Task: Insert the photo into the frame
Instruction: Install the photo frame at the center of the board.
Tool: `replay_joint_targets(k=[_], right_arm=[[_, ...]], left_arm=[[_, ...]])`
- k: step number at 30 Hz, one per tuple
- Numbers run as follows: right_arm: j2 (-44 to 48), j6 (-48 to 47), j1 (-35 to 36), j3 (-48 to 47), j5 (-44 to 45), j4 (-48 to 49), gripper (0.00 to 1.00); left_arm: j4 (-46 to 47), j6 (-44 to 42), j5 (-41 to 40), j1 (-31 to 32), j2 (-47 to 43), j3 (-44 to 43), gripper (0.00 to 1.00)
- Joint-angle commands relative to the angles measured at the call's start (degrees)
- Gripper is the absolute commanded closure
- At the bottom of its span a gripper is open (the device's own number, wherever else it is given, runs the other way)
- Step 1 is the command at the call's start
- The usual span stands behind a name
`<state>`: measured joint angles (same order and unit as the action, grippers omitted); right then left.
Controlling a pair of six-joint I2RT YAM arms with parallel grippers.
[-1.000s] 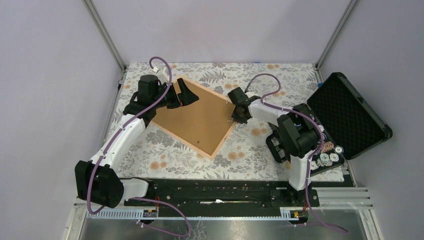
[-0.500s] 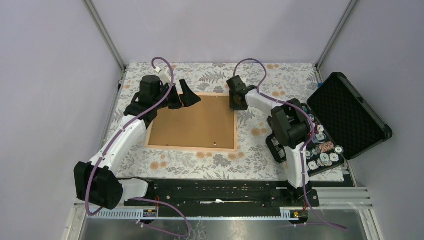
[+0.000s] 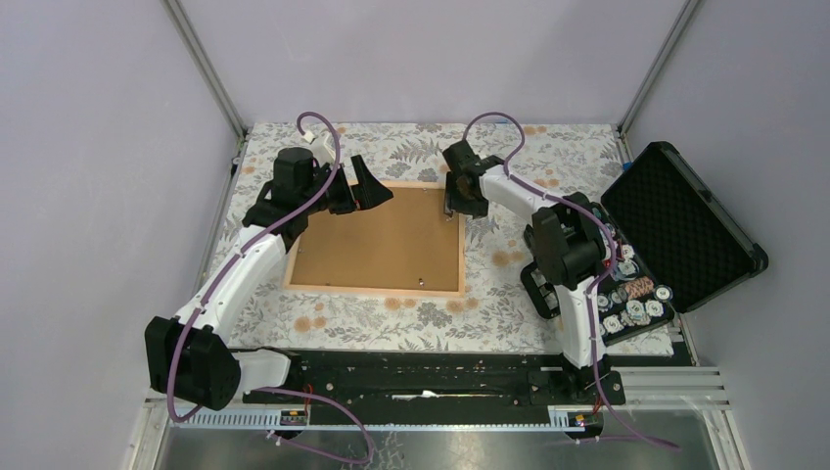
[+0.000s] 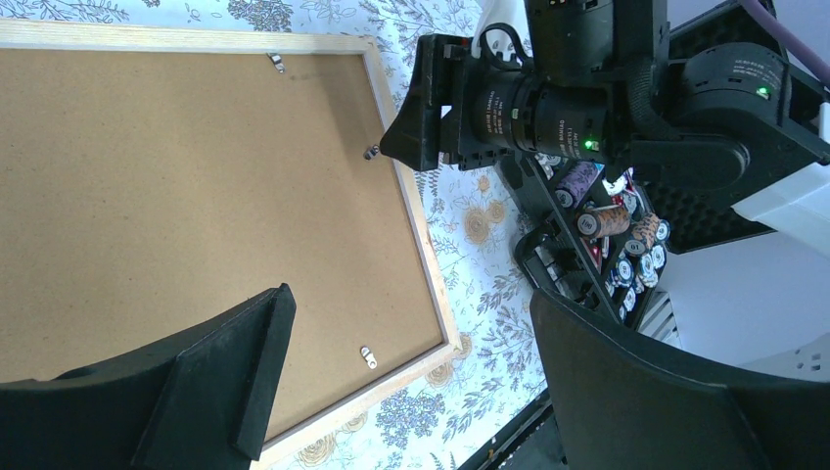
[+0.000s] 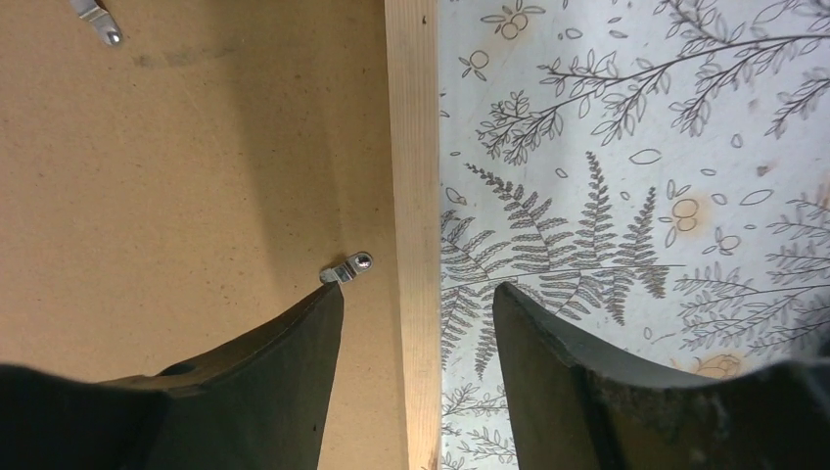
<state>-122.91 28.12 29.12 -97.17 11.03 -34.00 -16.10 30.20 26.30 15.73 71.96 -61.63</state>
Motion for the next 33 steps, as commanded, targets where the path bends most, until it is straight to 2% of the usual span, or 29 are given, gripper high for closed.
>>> replay_joint_targets(k=[1,10,23,33], right_arm=[[-0.6,2.5,-0.2,-1.2,-1.8,-0.8,0.33],[-3.1,3.4,-0.2,-2.2,-2.4,-1.0,0.28],[-3.7,4.4,-0.3,-3.2,-0.9,-1.0,0.26],[-4.4,9.0,-0.9,-3.6,1.3,-1.7,0.27]], left_arm=[[2.0,-0.8,0.4,0.3,-1.2,-1.9,0.01],[1.9,-0.9,0.4,0.4,-1.4,-1.8,0.01],[2.0,-0.9,0.2,0.6,-1.5,-1.9,0.01],[1.9,-0.8,0.3,0.9,-1.6,-1.9,0.01]])
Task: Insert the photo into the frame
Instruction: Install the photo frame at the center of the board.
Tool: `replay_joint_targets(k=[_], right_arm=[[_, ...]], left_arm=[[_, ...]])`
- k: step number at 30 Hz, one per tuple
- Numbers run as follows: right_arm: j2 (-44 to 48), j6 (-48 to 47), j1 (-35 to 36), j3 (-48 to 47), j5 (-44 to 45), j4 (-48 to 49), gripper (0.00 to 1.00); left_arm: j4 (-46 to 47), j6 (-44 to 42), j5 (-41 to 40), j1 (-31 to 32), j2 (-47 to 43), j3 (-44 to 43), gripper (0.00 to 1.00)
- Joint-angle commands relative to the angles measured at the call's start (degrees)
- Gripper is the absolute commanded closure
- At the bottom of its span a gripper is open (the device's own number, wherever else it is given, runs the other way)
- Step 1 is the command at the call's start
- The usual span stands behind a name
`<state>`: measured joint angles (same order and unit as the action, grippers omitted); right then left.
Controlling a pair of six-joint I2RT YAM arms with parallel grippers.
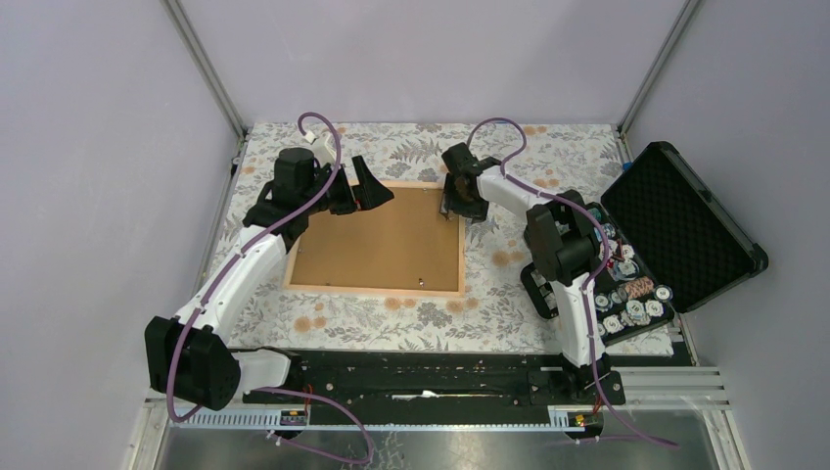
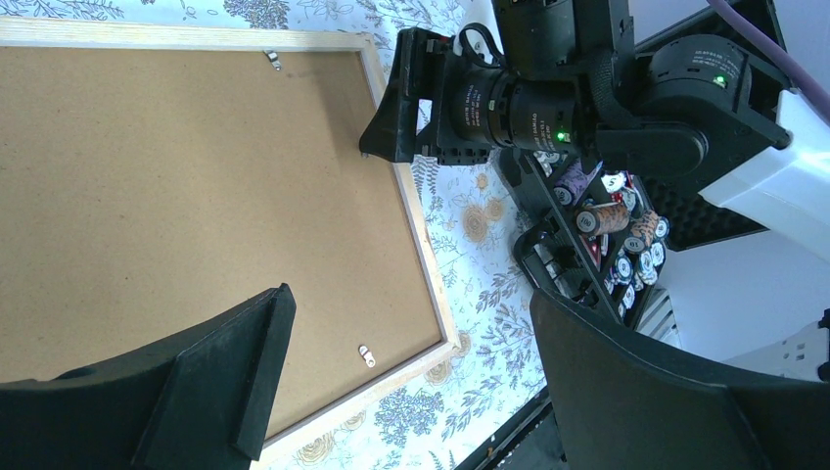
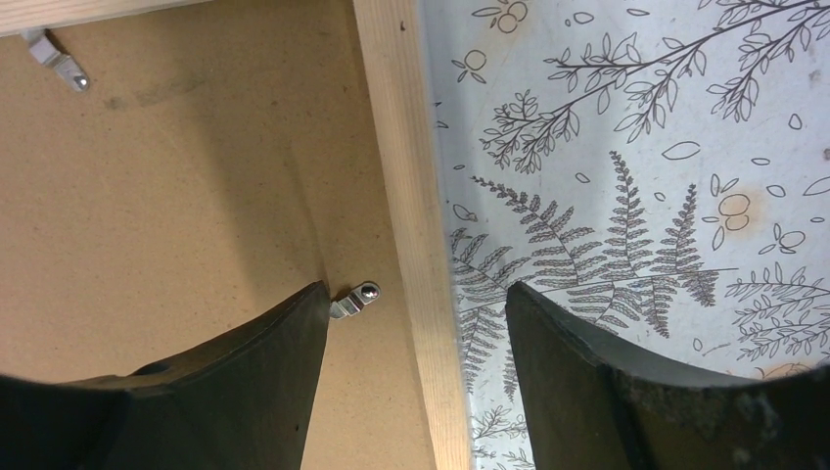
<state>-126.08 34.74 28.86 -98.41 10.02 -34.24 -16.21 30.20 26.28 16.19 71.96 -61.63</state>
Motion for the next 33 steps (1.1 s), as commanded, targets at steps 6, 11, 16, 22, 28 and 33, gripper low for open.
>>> replay_joint_targets(k=[6,11,16,22,28,33], right_arm=[[-1.0,1.1,-0.5,0.0,-0.4,-2.5,0.41],[1.7,-1.2,0.1,5.1,-2.2,-1.4,0.55],[3.2,-4.4,0.0,8.5,-0.1,0.8,0.72],[0.4,-8.4,-0.5,4.7,0.8,1.4,1.00],[1.9,-12.7,-1.3,3.3,1.5,2.2,0.97],[7.3,-14.3,-1.3,4.6,-1.3,2.3,0.49]], left_arm=[[1.9,-1.0,0.1,0.5,-1.7,-2.0,0.01],[1.9,-1.0,0.1,0.6,-1.6,-2.0,0.01],[2.0,-0.9,0.3,0.6,-1.6,-1.9,0.01],[2.1,-0.9,-0.2,0.7,-1.8,-1.7,0.01],[2.1,-1.1,-0.7,0.7,-2.0,-1.7,0.01],[2.1,-1.1,0.0,0.7,-1.6,-1.8,0.01]])
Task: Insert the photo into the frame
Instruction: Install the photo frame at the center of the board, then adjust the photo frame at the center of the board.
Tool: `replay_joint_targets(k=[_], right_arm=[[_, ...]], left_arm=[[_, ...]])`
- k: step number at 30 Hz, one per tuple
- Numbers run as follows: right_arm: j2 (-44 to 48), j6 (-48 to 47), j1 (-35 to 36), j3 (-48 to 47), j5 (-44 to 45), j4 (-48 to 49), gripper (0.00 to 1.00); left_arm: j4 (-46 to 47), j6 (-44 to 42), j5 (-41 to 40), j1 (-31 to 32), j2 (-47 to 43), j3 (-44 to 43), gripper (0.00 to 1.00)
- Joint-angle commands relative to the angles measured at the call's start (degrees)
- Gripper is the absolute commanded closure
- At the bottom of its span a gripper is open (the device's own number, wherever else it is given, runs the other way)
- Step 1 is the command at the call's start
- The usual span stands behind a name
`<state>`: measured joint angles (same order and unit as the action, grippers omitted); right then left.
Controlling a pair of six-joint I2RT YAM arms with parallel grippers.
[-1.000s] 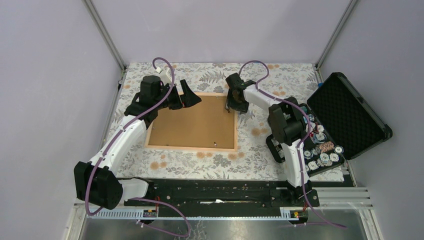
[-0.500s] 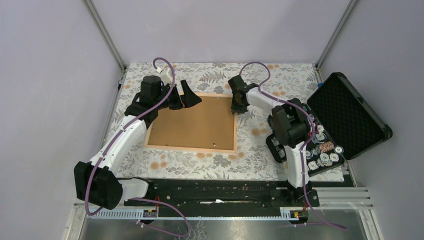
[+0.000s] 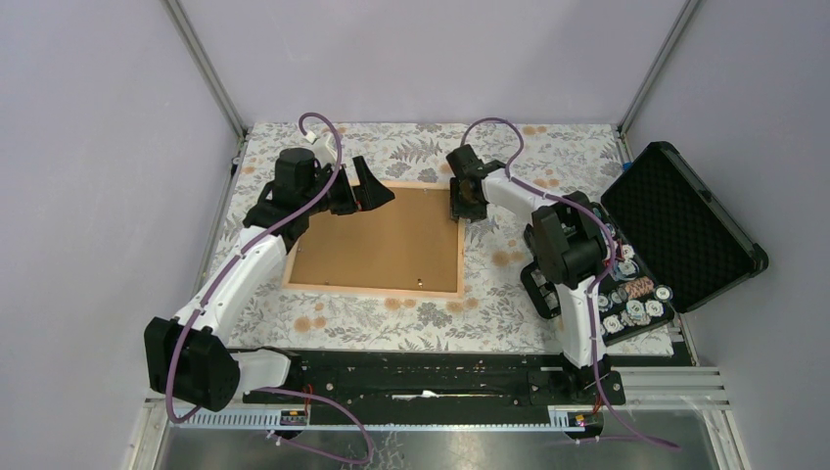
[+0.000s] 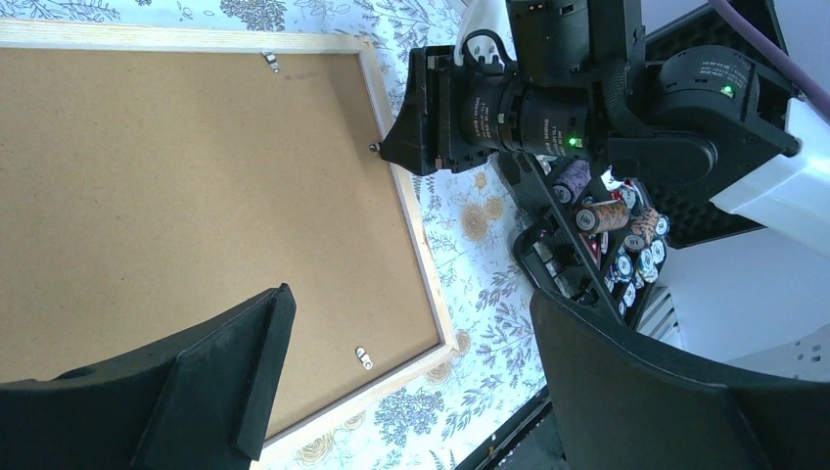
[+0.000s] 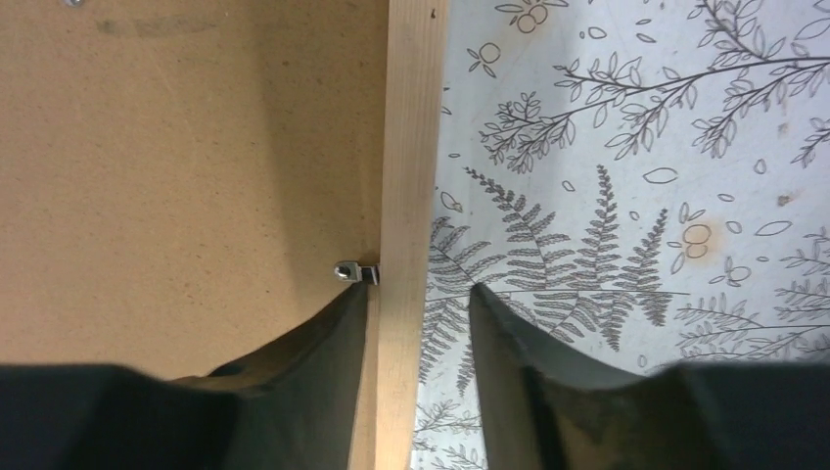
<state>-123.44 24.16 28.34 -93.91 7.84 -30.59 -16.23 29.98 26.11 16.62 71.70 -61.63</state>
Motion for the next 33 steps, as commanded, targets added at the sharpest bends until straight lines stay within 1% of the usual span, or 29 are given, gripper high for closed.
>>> replay_joint_targets(k=[1,3,10,13,15,18,21,23,26,30,33], right_arm=[[5.7,-3.6,-0.8,0.8,-0.3,-1.4,0.45],[7.4,-3.3,-0.7,2.7,-2.4,-1.3,0.43],[11.5,-0.7,1.5,14.1,-5.9,0.9,0.43],[12.0,-0.4,2.4,17.9,-6.6,2.1,0.48],[12.3,-0.7,2.5,19.1,-5.0,2.3,0.52],[12.4,-2.4,2.4,19.3,-1.1,2.5,0.56],[10.3,-4.6,2.3,15.9,0.8,1.2,0.58],[9.5,-4.8,2.3,13.6,-0.6,0.0,0.57],[10.5,-3.5,2.3,13.3,-4.6,1.0,0.54],[13.0,-2.0,2.3,16.1,-7.7,3.2,0.48],[12.8,-1.9,2.4,17.2,-11.5,3.6,0.47]], left_arm=[[2.1,-0.8,0.2,0.3,-1.2,-1.8,0.01],[2.2,-0.7,0.5,0.3,-0.9,-1.8,0.01],[2.5,-0.1,1.5,0.8,0.2,-1.7,0.01],[2.7,0.0,1.8,0.9,0.3,-1.5,0.01],[2.7,0.1,1.8,0.9,0.4,-1.6,0.01],[2.8,0.0,1.3,0.9,0.1,-1.3,0.01],[2.8,0.1,1.5,0.9,0.2,-1.4,0.01],[3.3,0.2,1.3,1.0,-0.3,-1.1,0.01],[2.4,-0.6,-0.3,1.0,-0.6,-1.4,0.01],[2.6,-0.7,-0.5,1.2,-1.3,-1.3,0.01],[2.0,-0.5,-0.1,1.2,-0.8,-1.7,0.01]])
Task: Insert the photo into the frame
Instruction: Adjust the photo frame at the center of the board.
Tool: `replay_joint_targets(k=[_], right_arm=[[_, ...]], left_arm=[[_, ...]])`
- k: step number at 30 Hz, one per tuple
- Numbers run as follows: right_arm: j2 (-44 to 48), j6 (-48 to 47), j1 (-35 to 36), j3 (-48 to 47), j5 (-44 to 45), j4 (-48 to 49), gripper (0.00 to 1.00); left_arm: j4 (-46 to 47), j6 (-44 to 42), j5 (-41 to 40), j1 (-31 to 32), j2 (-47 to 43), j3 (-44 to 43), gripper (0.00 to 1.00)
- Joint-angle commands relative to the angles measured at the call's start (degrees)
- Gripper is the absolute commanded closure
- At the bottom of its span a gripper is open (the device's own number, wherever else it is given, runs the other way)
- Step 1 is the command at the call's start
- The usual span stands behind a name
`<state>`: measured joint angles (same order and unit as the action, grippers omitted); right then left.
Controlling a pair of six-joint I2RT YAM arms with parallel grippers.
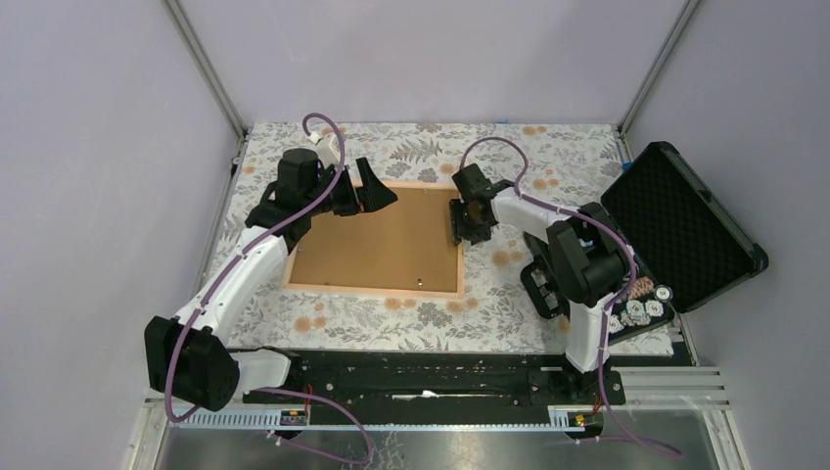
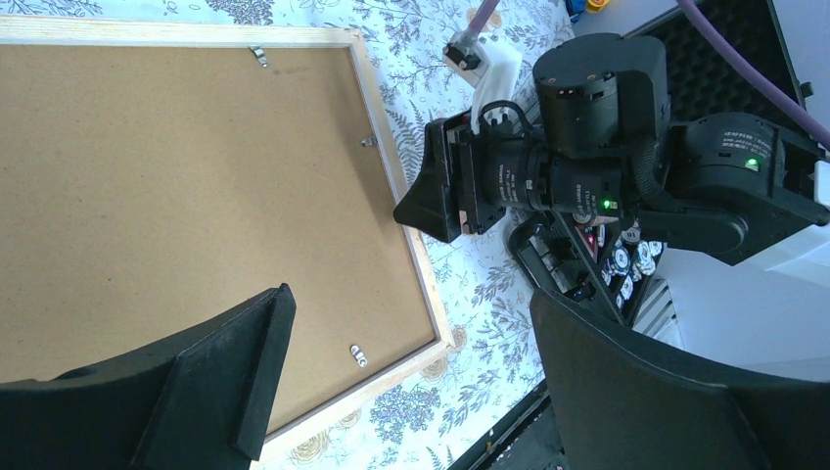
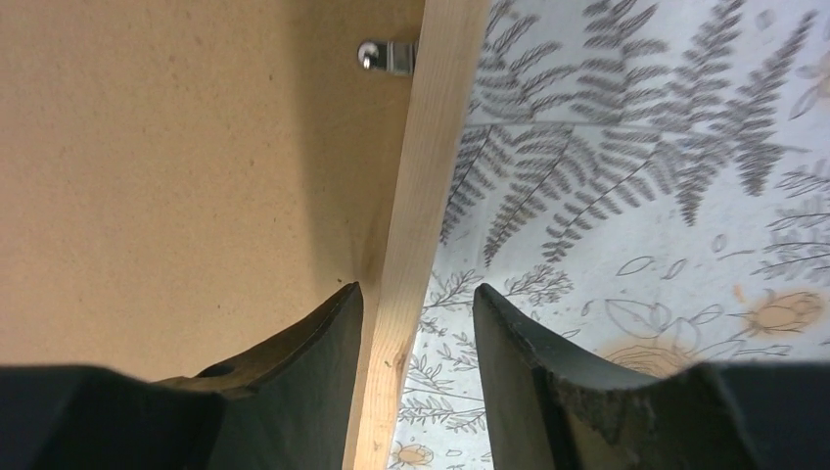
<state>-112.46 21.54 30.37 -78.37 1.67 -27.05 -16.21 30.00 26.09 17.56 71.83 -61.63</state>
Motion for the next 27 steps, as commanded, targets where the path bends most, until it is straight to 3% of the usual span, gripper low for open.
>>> replay_joint_targets(k=[1,5,12,19,23,27], right_arm=[[1.9,0.8,0.3,2.5,-5.5,0.6,0.47],[1.1,0.8,0.3,3.7,-4.8,1.1,0.47],[-2.4,-3.7,-1.0,-2.5,5.8,-1.5,0.61],[-11.2,-10.8,-6.2,-14.4,0.9,-1.4,0.65],[-18.9,-15.0,-6.6,-26.8,1.6,-4.7,0.59],[-25.2,-16.5,-6.7,-40.0,9.6,-12.6,0.46]], left_arm=[[2.5,-0.3,0.7,0.3,-1.0,-1.5,0.01],[2.2,-0.6,-0.2,0.3,-1.4,-1.5,0.01],[2.1,-0.8,-0.7,0.3,-2.0,-1.6,0.01],[2.2,-0.8,-1.2,0.3,-2.2,-1.4,0.01],[2.2,-1.1,-1.9,0.3,-2.2,-1.2,0.01],[2.2,-1.3,-2.8,0.4,-1.9,-1.1,0.01]])
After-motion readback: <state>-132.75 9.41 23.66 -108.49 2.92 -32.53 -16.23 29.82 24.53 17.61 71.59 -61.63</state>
